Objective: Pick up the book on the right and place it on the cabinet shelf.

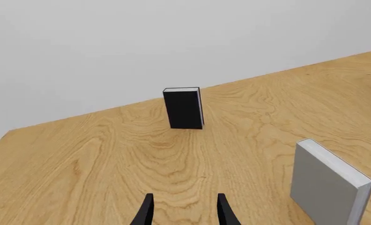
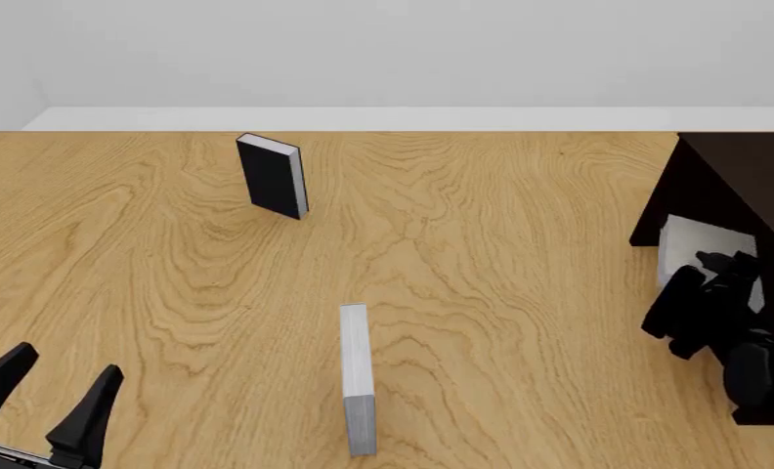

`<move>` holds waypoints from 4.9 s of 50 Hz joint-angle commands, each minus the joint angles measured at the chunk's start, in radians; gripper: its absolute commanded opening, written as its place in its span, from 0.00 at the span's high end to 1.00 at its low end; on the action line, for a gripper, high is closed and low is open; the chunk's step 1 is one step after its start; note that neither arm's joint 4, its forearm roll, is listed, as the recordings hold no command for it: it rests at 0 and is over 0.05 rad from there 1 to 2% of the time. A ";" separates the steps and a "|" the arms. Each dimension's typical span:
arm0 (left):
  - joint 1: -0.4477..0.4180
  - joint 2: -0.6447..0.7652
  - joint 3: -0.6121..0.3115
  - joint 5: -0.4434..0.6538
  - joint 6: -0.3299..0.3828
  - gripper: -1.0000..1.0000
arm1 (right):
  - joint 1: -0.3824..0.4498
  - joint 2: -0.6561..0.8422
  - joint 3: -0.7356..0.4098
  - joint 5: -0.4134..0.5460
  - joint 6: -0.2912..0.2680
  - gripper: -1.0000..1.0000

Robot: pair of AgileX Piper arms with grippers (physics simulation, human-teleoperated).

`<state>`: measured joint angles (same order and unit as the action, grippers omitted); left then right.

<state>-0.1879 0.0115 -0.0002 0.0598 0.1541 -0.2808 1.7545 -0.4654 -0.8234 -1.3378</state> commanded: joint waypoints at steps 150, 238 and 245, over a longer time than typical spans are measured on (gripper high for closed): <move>-0.006 -0.003 0.000 0.007 -0.007 0.00 | 0.070 -0.137 -0.026 0.100 0.017 0.00; -0.009 0.005 0.000 -0.003 -0.003 0.00 | 0.041 -0.185 0.015 0.089 0.021 0.00; -0.009 0.004 0.000 0.000 -0.005 0.00 | 0.079 -0.174 -0.017 0.105 0.012 0.00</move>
<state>-0.1960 0.0145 -0.0002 0.0594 0.1506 -0.2430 1.5671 -0.4466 -0.7353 -1.3221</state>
